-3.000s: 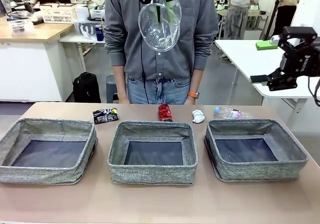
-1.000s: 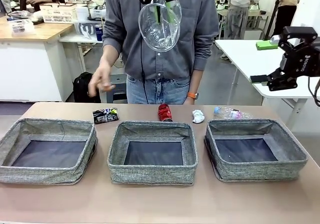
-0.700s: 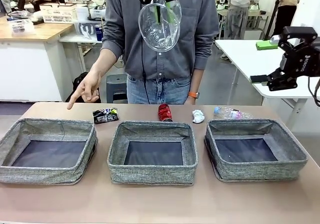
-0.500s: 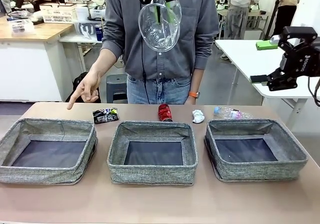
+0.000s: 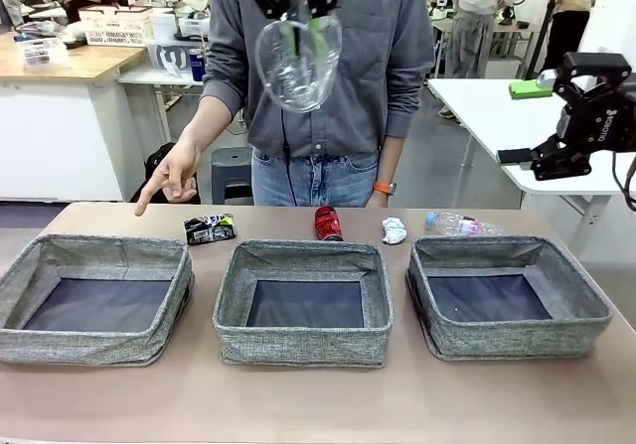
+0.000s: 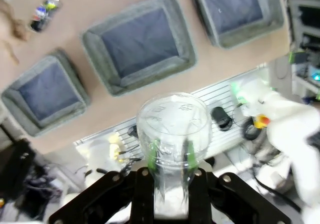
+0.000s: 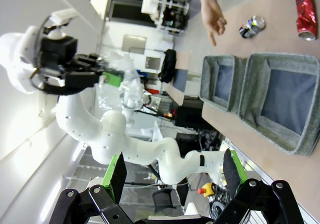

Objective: Sort the waste into the appropriate baskets.
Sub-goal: Place the picked waste into the Fabric basket indicated by the person.

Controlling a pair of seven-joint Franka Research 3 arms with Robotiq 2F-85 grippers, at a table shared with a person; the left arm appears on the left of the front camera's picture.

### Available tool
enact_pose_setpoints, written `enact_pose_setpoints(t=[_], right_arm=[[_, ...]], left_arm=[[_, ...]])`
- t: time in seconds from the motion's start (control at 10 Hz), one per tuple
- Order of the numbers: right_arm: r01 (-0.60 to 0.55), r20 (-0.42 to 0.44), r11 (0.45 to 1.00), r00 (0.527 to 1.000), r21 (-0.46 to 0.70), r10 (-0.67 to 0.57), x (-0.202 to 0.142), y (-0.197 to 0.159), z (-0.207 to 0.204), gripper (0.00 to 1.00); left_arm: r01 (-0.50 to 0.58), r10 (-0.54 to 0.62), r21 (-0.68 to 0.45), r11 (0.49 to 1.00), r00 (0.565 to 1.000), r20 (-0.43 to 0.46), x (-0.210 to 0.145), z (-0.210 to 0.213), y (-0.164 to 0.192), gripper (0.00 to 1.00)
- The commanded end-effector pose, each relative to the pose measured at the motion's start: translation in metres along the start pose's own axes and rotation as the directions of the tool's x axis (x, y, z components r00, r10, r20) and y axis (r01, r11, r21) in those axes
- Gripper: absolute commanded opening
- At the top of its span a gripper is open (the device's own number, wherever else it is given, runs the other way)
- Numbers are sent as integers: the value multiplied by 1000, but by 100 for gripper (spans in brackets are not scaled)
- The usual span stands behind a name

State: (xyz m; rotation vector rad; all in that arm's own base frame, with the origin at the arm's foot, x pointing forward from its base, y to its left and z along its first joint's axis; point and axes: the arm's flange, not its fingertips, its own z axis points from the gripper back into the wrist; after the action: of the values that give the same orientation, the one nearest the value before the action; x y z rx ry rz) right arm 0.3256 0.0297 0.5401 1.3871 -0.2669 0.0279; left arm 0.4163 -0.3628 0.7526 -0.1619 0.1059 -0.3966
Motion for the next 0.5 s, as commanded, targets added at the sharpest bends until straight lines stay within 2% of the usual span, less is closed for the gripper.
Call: enact_pose_setpoints(t=[0.0, 0.1, 0.2, 0.3, 0.4], right_arm=[[-14, 10, 1000, 1000, 25, 14, 3, 2, -1, 100], [-14, 10, 1000, 1000, 25, 14, 3, 2, -1, 100], [-14, 10, 1000, 1000, 25, 14, 3, 2, -1, 100], [-14, 10, 1000, 1000, 25, 14, 3, 2, -1, 100], [-14, 10, 1000, 1000, 25, 14, 3, 2, -1, 100]], left_arm=[[26, -26, 3, 1000, 1000, 8, -85, -77, 95, 22], [-120, 117, 47, 992, 991, 66, -97, -94, 131, 22], [-78, 77, 7, 997, 994, 72, -107, -115, 166, 22], [-200, 197, 32, 979, 977, 77, -113, -137, 205, 22], [-243, 242, 1, 970, 967, 84, -115, -162, 234, 22]])
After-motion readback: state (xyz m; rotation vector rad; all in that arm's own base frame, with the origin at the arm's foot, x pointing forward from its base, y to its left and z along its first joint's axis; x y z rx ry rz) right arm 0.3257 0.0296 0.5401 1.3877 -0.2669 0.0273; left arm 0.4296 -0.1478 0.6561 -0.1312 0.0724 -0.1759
